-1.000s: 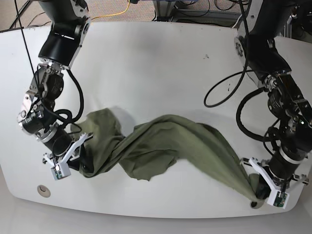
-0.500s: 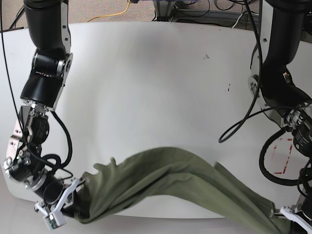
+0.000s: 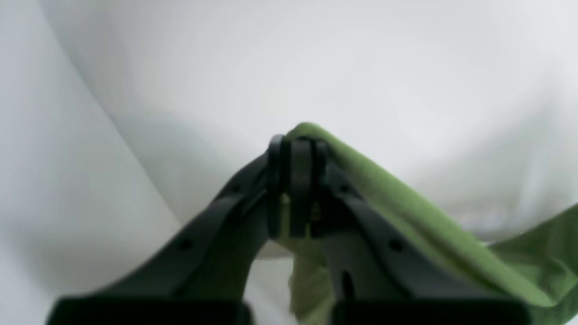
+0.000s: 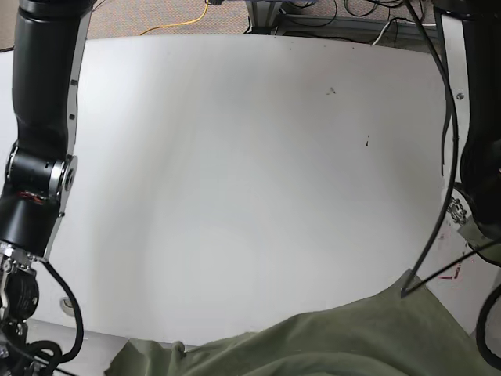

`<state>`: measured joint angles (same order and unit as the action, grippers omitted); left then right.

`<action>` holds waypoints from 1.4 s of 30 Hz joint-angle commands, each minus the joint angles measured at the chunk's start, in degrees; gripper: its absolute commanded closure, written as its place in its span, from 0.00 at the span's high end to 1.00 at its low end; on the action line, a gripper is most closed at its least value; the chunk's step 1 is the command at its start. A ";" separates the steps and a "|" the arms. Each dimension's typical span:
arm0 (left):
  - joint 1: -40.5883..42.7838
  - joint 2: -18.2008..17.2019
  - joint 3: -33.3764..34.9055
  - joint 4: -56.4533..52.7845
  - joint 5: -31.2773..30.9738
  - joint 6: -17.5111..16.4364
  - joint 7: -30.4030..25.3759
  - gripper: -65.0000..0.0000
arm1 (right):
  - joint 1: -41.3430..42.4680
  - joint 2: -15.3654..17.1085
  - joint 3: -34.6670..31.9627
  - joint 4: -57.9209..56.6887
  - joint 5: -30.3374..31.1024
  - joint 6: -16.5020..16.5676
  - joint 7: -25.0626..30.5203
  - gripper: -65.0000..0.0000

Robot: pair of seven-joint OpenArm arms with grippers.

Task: Layout the t-shirt on the table in an organized manner, then fold the t-shirt properly
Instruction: 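Lift the shirt with both grippers and stretch it between them, then swing the stretched shirt back over the table and lay it down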

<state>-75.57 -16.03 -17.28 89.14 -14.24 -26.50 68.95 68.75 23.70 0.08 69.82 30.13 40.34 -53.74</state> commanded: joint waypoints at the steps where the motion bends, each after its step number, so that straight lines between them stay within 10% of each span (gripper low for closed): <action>1: -4.74 -0.89 0.00 -2.95 -0.49 0.08 -1.83 0.00 | 4.35 0.69 -0.74 -0.15 0.68 -0.34 1.56 0.00; 18: -4.91 -3.97 -0.96 -9.71 -0.57 0.00 -4.46 0.00 | -0.14 4.38 -1.26 0.02 1.12 -0.34 1.56 0.00; 42: 29.90 -3.62 -10.72 14.46 -7.43 -2.20 4.41 0.00 | -42.60 -0.63 14.91 22.97 1.21 -0.34 -1.25 0.00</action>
<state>-46.19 -19.18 -26.81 101.19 -20.32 -28.69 74.04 26.74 22.65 13.28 89.93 31.11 40.40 -55.42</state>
